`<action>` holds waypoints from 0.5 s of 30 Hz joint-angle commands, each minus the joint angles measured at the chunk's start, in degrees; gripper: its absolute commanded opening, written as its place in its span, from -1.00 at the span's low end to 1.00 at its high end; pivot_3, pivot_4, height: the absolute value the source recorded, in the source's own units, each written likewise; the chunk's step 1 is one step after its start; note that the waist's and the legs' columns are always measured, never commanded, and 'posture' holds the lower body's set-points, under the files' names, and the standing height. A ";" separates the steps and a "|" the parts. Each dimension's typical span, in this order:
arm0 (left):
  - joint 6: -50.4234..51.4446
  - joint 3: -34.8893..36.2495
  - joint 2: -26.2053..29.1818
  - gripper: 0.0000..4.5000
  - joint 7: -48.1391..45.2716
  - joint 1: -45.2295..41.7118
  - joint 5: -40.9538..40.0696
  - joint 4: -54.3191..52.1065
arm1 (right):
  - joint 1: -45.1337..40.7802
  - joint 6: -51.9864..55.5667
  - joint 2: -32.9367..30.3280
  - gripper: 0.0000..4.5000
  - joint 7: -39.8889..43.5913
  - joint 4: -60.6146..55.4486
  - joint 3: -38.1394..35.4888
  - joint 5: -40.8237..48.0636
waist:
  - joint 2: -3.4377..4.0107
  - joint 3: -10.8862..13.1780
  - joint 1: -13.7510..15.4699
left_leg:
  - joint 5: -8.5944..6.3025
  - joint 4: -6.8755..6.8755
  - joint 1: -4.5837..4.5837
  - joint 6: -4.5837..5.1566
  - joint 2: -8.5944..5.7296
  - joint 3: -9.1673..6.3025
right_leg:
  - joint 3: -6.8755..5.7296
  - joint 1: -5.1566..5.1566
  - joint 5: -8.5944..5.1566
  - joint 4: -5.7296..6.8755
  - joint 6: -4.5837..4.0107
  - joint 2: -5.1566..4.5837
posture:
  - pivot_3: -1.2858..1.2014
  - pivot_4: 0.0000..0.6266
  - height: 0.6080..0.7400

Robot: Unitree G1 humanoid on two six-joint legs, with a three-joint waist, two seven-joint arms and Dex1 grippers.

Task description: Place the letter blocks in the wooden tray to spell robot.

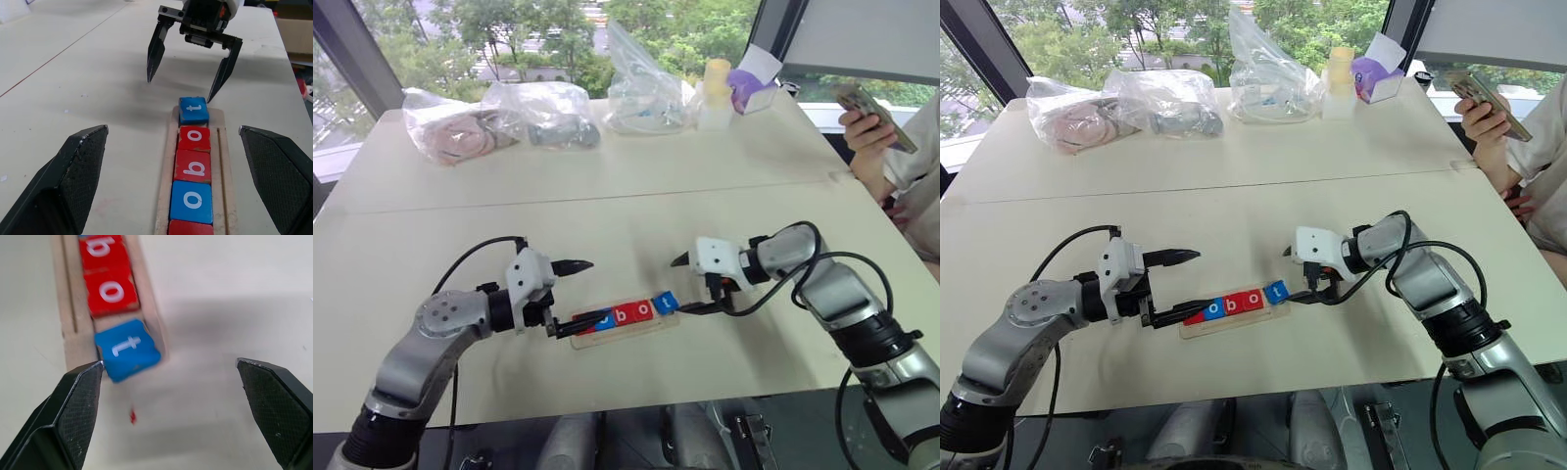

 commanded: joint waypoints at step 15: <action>-2.72 0.15 -0.48 1.00 -0.55 1.69 0.38 -0.48 | -5.03 -4.43 0.36 0.98 -0.97 6.37 -2.07 -1.84 | 0.00 0.00 -0.04 | 0.00 0.00 0.00 0.00 0.00 0.00 | 0.00 0.00 0.00 0.00 -0.01 0.00 | 0.03 -0.52 1.00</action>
